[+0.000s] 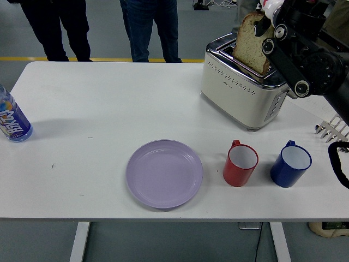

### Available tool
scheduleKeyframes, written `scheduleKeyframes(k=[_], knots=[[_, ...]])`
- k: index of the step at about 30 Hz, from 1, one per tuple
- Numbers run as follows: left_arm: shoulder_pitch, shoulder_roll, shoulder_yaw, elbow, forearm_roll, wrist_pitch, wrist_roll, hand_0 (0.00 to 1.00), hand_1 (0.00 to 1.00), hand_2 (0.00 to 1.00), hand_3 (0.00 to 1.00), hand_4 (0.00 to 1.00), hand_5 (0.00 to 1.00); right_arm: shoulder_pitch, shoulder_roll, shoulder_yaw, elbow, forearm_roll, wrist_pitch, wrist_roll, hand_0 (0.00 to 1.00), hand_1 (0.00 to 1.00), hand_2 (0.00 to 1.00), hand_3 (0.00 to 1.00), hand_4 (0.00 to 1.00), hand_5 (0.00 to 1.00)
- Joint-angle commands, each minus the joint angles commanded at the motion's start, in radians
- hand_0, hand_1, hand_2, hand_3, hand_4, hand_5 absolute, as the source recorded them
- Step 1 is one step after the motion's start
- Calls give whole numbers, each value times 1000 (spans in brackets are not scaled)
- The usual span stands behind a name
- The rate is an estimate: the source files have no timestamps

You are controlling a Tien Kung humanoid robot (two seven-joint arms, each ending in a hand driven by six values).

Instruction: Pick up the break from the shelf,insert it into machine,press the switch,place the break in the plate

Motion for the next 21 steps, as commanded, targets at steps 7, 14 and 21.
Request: scheduleKeyframes(k=[7,14,21], knots=[[3,0,0,0,1,0,0,342,451,597,732,607,998,-4,1,-4,-3,-4,18,0,263,341,526,580,521,2],[6,-1,-4,0,5,1,1,340,449,596,732,608,998,-5,2,4,1,-14,27,0,442,458,619,739,636,104],[4,0,-1,0,0,1,-1,339,448,596,732,609,998,-4,-1,6,1,-10,27,0,724,709,842,898,718,199]])
